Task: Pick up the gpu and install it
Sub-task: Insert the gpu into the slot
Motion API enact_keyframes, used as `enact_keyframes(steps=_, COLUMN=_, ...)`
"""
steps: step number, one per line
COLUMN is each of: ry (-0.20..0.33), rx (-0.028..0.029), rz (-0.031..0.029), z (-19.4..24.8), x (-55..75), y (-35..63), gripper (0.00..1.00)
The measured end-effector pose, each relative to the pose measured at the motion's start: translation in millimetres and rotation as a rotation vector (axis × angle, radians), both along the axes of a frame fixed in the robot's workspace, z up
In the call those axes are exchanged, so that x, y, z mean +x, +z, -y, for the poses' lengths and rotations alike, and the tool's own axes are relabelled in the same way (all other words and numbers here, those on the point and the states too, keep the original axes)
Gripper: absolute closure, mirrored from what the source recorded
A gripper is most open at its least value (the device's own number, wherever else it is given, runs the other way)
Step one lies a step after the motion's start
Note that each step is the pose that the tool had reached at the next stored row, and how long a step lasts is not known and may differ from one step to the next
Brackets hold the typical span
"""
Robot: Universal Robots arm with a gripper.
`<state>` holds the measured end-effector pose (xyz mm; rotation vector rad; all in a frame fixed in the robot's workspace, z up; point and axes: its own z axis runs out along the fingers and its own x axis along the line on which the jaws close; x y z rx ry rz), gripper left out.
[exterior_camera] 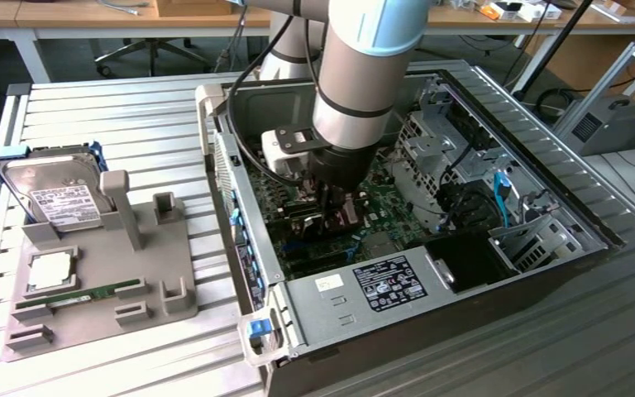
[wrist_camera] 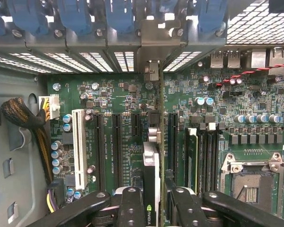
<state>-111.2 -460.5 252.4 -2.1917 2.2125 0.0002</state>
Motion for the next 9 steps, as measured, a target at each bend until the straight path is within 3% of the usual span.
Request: enact_keyframes(steps=9, ry=-0.005, rx=-0.0001, rz=-0.0001, z=-0.3, x=-0.3, y=-0.5, gripper=0.73)
